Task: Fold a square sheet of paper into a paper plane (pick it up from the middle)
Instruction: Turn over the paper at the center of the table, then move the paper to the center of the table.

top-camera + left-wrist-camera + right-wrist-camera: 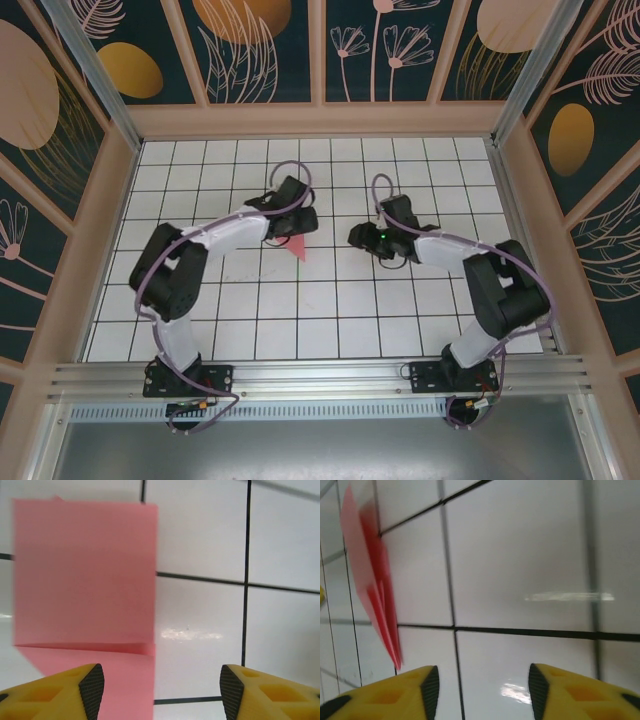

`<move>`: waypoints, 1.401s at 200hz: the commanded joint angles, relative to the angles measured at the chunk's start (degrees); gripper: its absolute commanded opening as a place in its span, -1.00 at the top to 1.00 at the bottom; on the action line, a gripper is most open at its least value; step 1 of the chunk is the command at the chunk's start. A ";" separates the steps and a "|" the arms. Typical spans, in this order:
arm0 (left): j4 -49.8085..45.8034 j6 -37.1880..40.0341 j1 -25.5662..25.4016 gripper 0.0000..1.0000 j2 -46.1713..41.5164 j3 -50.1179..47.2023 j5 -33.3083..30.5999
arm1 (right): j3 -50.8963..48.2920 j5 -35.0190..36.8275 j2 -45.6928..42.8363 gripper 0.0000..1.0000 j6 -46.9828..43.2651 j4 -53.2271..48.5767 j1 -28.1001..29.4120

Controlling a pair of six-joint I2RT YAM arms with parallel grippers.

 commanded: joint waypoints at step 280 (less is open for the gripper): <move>17.79 -0.71 6.84 0.11 -10.18 -18.36 17.50 | 18.18 -16.80 22.41 0.89 -29.89 -25.43 5.62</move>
